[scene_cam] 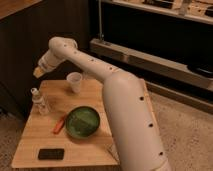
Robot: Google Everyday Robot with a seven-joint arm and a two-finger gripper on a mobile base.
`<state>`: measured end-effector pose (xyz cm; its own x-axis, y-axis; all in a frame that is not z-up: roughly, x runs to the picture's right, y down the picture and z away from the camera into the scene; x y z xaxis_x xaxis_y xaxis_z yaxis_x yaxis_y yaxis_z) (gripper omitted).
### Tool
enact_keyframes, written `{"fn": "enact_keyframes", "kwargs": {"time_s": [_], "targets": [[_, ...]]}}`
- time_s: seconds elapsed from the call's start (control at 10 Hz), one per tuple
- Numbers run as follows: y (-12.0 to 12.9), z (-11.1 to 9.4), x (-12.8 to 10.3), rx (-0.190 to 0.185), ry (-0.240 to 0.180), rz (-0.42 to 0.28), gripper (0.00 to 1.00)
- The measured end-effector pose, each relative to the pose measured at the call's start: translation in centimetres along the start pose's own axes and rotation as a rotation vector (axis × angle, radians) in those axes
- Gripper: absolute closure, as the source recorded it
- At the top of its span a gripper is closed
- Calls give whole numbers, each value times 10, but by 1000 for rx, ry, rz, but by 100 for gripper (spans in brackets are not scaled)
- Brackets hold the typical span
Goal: Knock the bottle over
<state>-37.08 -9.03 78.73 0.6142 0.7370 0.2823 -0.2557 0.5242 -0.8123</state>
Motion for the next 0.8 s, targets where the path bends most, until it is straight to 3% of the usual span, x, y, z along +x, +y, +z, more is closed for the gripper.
{"fn": "enact_keyframes", "kwargs": {"time_s": [0.4, 0.8], "targets": [[1, 29, 17, -140, 41, 107, 100], [21, 50, 21, -223, 85, 111, 100]]}}
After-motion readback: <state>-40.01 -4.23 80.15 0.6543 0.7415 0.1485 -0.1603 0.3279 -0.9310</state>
